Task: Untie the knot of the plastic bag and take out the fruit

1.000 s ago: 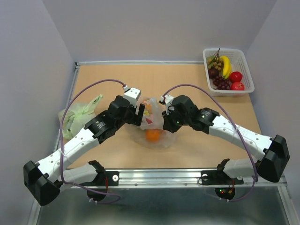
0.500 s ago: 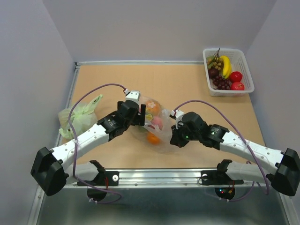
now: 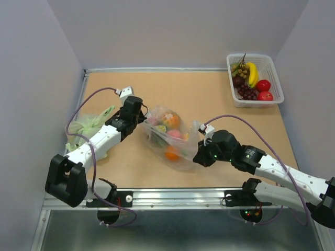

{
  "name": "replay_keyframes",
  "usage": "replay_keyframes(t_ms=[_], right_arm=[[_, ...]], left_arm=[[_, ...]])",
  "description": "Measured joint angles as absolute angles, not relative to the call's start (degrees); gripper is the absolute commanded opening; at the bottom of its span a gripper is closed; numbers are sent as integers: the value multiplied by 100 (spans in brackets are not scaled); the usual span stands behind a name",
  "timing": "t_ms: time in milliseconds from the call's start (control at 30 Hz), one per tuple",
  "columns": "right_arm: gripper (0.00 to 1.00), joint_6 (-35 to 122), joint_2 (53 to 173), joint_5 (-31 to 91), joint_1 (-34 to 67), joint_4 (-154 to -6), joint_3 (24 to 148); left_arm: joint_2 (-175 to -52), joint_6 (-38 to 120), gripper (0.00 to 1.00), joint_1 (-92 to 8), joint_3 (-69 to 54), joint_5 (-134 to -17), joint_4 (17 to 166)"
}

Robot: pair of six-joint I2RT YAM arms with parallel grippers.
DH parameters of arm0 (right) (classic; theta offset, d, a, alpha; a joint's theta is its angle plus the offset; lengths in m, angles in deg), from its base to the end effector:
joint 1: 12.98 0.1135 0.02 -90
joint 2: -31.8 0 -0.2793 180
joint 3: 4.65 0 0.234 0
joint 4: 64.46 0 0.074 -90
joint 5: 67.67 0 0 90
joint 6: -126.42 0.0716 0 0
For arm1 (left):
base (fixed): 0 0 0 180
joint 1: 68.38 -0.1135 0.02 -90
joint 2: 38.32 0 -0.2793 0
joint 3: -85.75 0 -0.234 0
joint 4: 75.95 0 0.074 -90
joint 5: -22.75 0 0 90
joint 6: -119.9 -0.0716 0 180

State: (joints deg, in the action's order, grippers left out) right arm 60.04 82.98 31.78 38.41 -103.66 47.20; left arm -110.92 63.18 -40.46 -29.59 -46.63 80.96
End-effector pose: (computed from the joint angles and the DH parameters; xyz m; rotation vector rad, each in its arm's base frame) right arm 0.1106 0.1574 0.2438 -0.6647 2.2928 0.8564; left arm 0.2672 -0.1131 0.2750 -0.3102 2.0625 -0.2723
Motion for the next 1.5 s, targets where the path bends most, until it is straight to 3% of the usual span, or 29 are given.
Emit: replay_keyframes(t_ms=[67,100,200,333,600,800,1133,1500], right_arm=[[26,6010,8276,3178,3846,-10370,4723],[50,5993,8278,3178,3846,-10375,4723],[83,5951,8289,3174,3848,-10545,4834],[95,5785,8427,2968,3848,-11111,5641],[97,5370,8982,1639,3848,-12160,8856],[87,4987,9712,1264,3846,-12377,10364],[77,4745,11981,1397,3848,-11944,9901],[63,4673,12237,1342,3837,-10978,9621]], left_arm=[[-11387,6268,0,-4059,-2583,-4914,8185],[-11540,6178,0,-4063,-2325,-5047,8229],[-11754,5922,0,-4061,-1679,-5321,8349],[-11771,5498,0,-4065,-1016,-5587,8609],[-11590,4779,0,-4065,-1036,-6516,8987],[-11271,4574,0,-4074,-1281,-6964,9029],[-10928,4565,0,-4074,-1423,-7178,9025],[-10880,4624,0,-4074,-1501,-7283,9022]])
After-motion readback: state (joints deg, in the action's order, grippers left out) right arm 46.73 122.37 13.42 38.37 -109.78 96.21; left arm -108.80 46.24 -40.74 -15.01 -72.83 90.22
